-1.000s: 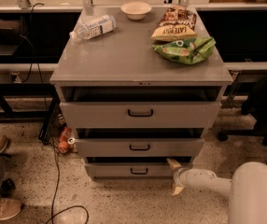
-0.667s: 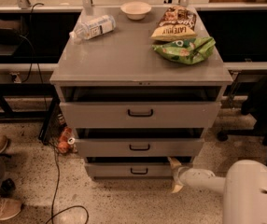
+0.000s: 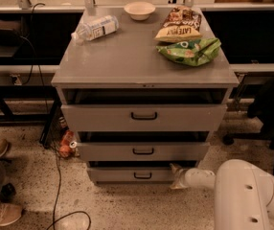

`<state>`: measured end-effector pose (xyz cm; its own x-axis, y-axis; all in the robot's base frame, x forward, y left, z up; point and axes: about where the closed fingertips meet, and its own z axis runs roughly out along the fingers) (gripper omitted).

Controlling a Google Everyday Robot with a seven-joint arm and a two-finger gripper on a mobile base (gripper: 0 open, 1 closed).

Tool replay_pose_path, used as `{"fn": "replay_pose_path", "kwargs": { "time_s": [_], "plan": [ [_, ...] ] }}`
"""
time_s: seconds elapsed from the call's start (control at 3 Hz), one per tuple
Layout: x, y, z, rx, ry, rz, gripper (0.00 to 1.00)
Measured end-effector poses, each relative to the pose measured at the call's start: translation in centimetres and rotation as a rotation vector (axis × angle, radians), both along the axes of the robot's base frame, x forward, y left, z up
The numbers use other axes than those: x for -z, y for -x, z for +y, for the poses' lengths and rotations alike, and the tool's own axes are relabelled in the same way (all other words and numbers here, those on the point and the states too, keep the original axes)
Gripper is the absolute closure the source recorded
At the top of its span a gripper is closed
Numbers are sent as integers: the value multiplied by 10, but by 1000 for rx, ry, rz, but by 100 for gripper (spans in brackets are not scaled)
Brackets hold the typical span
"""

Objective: Open bottom drawer

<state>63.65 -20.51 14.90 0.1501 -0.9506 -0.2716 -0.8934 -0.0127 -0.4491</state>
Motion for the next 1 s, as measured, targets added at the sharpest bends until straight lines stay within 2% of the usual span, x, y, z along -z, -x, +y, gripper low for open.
{"fn": "replay_pose_path", "kwargs": {
  "time_s": [0.33, 0.67, 1.0],
  "plan": [
    [-3, -3, -2, 3, 10, 6, 65],
    [-14, 15, -10, 11, 24, 31, 90],
    [-14, 16, -11, 12, 25, 32, 100]
  ]
}}
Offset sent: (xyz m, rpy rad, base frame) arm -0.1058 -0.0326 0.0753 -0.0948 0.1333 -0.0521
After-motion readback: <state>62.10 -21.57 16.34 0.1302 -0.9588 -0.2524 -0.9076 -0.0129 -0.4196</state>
